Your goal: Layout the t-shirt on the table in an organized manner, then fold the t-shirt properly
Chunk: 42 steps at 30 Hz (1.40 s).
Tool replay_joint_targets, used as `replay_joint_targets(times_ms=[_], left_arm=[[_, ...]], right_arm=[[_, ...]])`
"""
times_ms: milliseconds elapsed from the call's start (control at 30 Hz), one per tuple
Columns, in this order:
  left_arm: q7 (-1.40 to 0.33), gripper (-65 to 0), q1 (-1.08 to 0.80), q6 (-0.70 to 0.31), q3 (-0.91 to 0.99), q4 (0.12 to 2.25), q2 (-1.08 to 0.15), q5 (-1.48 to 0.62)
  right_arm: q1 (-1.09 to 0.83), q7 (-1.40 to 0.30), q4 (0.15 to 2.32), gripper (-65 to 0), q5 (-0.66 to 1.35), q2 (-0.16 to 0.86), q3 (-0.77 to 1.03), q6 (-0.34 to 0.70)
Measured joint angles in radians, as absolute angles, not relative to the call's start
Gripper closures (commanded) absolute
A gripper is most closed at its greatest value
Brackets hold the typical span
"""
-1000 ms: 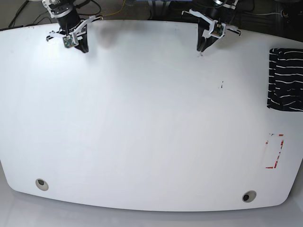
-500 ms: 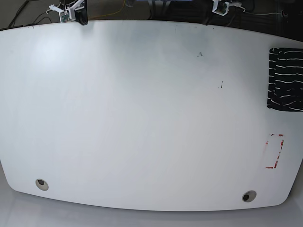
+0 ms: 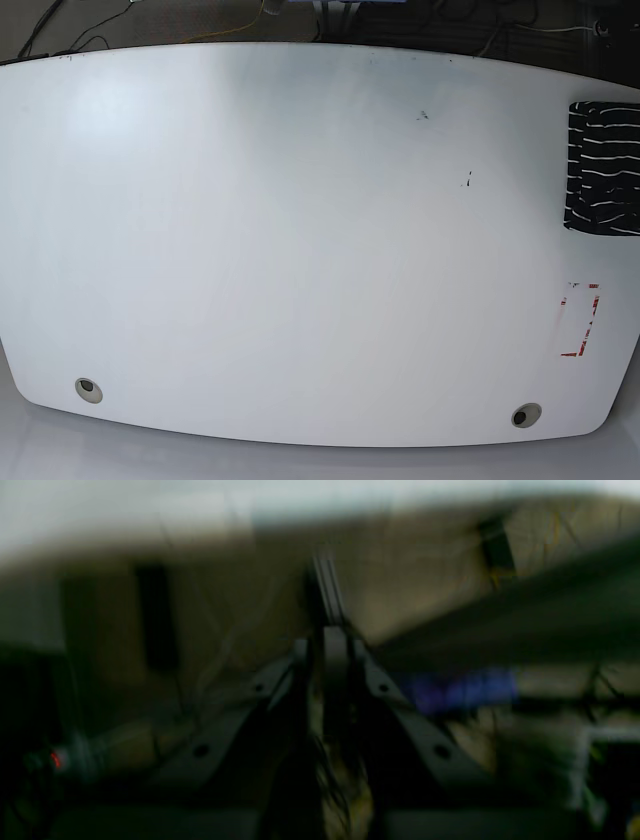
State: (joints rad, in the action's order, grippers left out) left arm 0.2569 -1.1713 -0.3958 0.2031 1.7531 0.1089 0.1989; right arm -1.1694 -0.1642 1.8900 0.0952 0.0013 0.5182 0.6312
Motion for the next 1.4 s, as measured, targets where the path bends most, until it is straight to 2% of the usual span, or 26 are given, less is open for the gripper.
replay_joint_targets(times_ms=[367,500,667,1000,1400], left_arm=[[0.257,-2.2,-1.114,-0.391,0.206,1.527,0.07,0.201],[0.263,-2.2,-1.052,-0.393,0.203,1.452,0.069,0.199],[0.266,-2.2,-0.973,-0.399,0.197,1.342,0.053,0.202],[0.268,-2.2,-0.805,-0.389,0.2,1.112,0.011,0.202],[0.27,-2.2,-0.585,-0.393,0.201,0.768,-0.018,0.307]], right_arm=[[-1.069,-0.163,1.588,-1.8,0.088,0.007,0.511,0.638],[-1.004,-0.16,1.477,-1.8,0.093,0.031,0.502,0.679],[-0.924,-0.16,1.345,-1.8,0.044,0.067,0.464,0.678],[-0.772,-0.157,1.139,-1.8,-0.031,0.06,0.449,0.68],[-0.592,-0.142,0.892,-1.8,-0.136,0.065,0.45,0.68]])
